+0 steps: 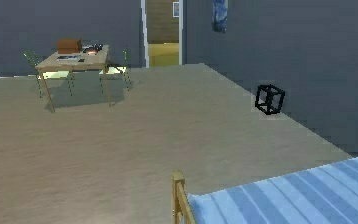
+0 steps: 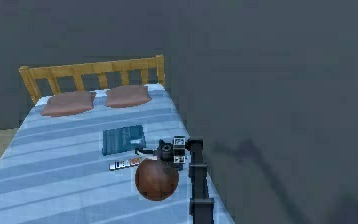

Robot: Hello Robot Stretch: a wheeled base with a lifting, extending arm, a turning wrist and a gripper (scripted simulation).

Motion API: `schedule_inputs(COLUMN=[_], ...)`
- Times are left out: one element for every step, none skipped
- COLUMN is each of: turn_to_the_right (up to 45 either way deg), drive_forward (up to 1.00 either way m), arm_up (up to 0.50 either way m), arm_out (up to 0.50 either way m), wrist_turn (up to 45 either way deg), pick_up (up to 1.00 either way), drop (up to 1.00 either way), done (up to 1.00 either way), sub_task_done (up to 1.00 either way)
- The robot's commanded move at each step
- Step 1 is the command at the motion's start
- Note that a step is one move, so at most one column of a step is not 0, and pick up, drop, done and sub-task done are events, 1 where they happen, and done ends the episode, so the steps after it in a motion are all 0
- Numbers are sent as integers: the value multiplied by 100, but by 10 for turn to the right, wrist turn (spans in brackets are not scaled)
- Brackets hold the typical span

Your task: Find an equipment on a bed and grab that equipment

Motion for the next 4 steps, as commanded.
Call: schedule_inputs(turn_to_the_right=[0, 0, 0, 0], drive_forward=[0, 0, 0, 0], arm_up=[-30, 0, 10, 0], arm_out=[0, 0, 0, 0], wrist_turn=[0, 0, 0, 0], pick_up=[0, 100, 0, 0], drop=[0, 0, 0, 0], done=[0, 0, 0, 100], sub_task_done=[0, 0, 0, 0])
